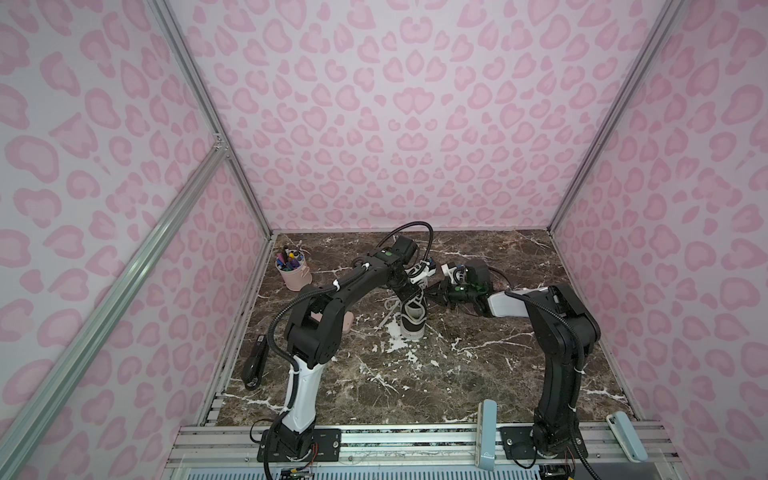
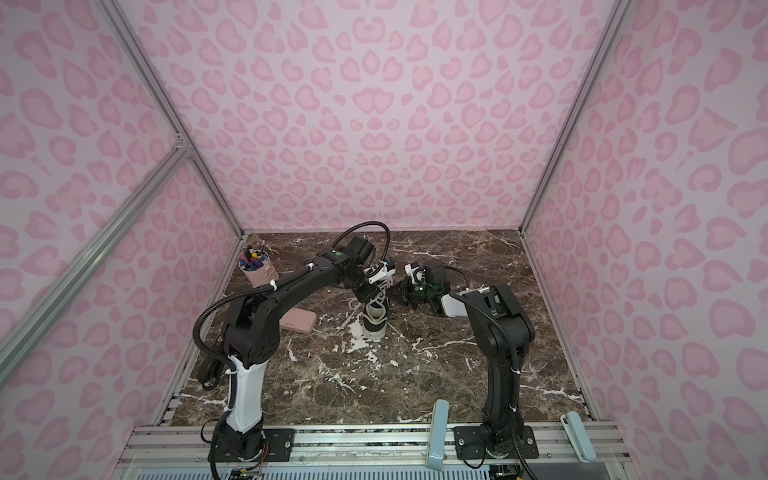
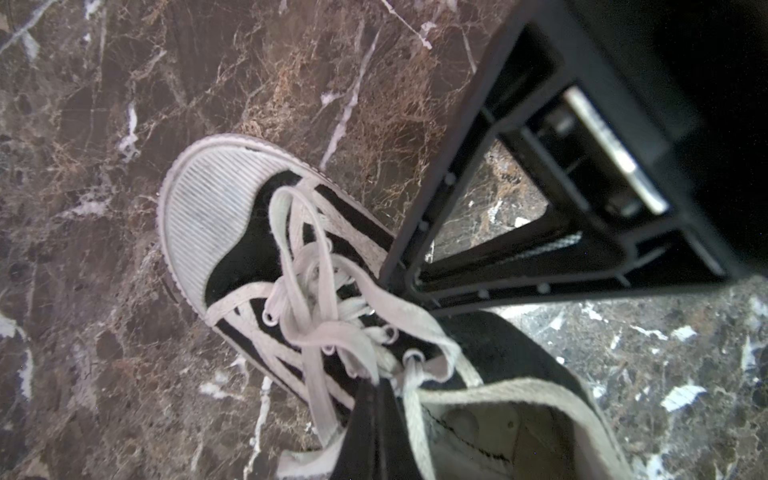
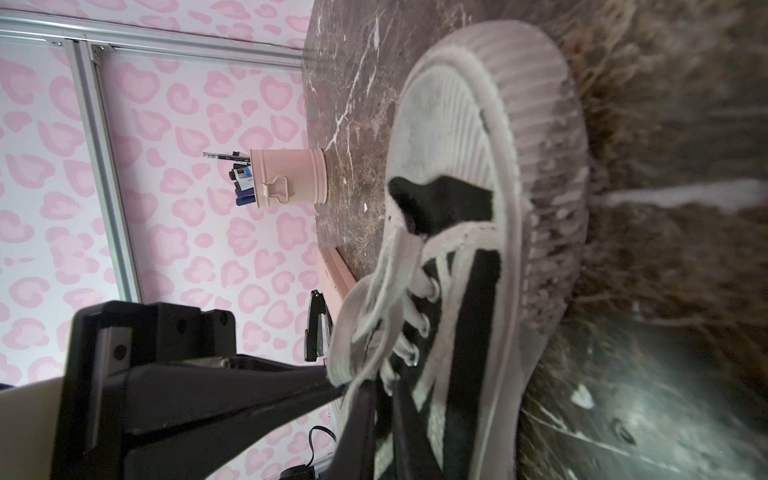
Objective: Tie the shoes
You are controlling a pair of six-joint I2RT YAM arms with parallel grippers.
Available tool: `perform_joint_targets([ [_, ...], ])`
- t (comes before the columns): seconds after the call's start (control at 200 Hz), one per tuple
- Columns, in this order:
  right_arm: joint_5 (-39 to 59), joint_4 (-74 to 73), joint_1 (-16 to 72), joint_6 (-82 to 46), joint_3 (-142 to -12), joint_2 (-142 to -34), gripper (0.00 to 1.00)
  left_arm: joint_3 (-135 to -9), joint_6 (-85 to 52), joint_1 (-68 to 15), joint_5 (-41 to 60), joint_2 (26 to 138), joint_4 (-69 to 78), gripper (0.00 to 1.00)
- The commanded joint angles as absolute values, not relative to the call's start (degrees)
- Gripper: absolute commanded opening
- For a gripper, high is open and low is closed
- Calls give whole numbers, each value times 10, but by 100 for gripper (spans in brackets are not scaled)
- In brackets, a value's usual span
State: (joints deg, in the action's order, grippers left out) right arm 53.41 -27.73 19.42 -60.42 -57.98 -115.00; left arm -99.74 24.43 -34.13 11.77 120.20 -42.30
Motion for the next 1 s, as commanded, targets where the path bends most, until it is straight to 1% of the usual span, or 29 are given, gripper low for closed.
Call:
perform_joint_targets([
  [0.0, 544, -296, 197, -606, -579, -1157, 12, -1005, 244, -342, 129, 1208, -432, 4],
  [0.19, 549, -295, 197, -603, -580, -1154, 12, -1011, 243, -344, 130, 1215, -439, 4],
  [0.54, 554, -309, 198, -606, -583, -1150, 16, -1016, 243, -345, 132, 1218, -442, 4],
  [0.72, 554, -309, 199, -606, -586, -1155, 21, -1016, 241, -345, 135, 1216, -442, 4],
  [0.995, 555, -298, 201, -604, -598, -1160, 22, -1016, 243, -347, 136, 1215, -443, 4],
])
